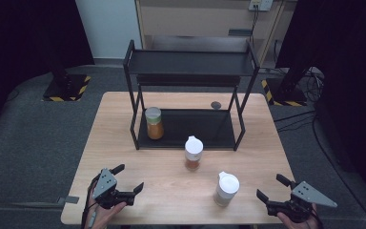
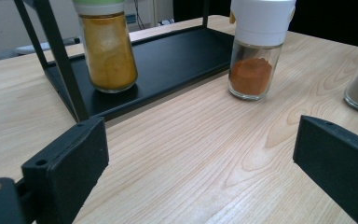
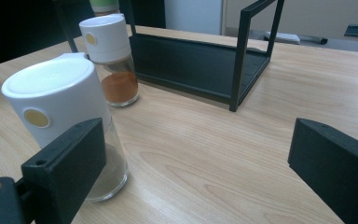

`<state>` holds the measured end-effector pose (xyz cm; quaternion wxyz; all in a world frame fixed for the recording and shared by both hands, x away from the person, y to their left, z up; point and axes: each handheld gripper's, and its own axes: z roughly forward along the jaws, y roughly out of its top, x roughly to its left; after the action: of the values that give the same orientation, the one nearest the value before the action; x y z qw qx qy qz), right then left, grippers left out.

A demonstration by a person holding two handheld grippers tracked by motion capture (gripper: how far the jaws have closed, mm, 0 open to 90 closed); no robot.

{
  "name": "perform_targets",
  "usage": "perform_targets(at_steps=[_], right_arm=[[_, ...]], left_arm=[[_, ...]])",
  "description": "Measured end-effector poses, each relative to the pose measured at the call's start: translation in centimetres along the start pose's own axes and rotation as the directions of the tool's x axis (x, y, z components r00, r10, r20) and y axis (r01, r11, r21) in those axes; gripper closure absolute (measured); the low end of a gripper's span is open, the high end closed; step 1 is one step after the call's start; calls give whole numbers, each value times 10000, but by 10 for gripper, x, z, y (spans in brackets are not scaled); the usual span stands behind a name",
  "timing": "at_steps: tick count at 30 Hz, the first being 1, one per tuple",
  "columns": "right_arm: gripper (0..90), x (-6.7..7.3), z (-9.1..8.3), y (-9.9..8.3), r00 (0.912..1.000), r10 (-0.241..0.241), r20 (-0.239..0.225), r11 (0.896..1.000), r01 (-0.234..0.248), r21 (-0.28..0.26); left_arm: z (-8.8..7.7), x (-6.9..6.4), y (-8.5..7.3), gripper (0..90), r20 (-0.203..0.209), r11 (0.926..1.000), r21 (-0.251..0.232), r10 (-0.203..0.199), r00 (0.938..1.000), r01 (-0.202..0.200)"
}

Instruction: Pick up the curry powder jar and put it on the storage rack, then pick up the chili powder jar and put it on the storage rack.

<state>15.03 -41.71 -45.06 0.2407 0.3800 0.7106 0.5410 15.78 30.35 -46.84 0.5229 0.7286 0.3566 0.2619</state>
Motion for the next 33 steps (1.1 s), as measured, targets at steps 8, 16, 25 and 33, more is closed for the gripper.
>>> perform_targets(at_steps=[8,16,25,33], right_arm=[[49,-1,0,0,10000,31,-12,10000,-31,1],[49,-1,0,0,10000,62,-16,10000,-62,1],[49,0,0,0,10000,27,-19,10000,-27,9],[46,0,0,0,10000,33,15,10000,-33,20]], left_arm=[[-4,2,-4,12,-220,9997,-135,-193,9996,190],[-7,3,-5,9,-329,9993,-235,-288,9990,280],[-8,2,-5,10,-266,9996,-249,-128,9996,121],[-10,2,-6,9,-174,9995,-293,-108,9998,102]])
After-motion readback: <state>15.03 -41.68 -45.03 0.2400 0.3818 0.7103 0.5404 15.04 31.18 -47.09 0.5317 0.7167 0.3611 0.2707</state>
